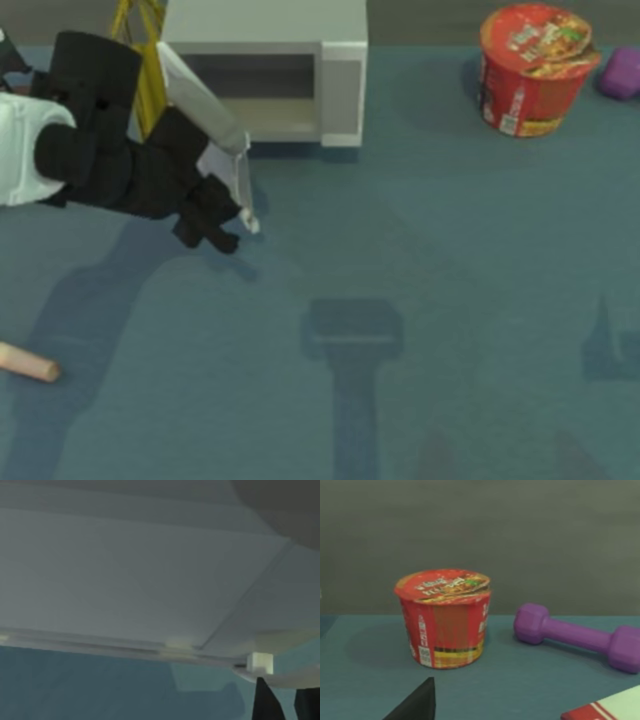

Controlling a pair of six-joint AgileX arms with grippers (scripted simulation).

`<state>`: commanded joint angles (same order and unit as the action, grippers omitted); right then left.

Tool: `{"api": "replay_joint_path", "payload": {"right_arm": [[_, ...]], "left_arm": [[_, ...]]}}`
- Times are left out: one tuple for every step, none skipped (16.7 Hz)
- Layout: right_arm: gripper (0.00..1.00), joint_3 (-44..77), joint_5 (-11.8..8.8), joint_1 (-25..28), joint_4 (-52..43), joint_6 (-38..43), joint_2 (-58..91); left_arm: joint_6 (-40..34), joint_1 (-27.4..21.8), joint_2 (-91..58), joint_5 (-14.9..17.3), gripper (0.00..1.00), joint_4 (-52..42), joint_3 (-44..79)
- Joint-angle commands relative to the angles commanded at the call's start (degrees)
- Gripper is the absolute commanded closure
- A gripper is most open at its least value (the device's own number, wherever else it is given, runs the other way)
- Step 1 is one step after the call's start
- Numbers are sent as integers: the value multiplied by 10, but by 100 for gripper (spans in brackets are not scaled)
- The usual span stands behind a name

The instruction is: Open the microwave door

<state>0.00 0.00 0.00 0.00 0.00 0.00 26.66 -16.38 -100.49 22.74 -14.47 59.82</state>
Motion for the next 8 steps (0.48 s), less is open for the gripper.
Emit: {"api": "replay_joint_path", "payload": {"right_arm": [[0, 0, 0, 0, 0, 0, 0], [0, 0, 0, 0, 0, 0, 0], [0, 0, 0, 0, 0, 0, 0], [0, 0, 0, 0, 0, 0, 0], [0, 0, 0, 0, 0, 0, 0], [0, 0, 0, 0, 0, 0, 0], [0, 0, 0, 0, 0, 0, 0], [0, 0, 0, 0, 0, 0, 0]], "left_arm": [[0, 0, 0, 0, 100, 0, 0], [0, 0, 0, 0, 100, 0, 0], [-2, -3, 0, 3, 100, -1, -3], [0, -2, -1, 4, 100, -2, -3], [7, 1, -1, 8, 100, -6, -3], [15, 4, -1, 12, 100, -9, -1], [21, 8, 0, 16, 100, -11, 1], [30, 11, 1, 20, 100, -13, 2]]}}
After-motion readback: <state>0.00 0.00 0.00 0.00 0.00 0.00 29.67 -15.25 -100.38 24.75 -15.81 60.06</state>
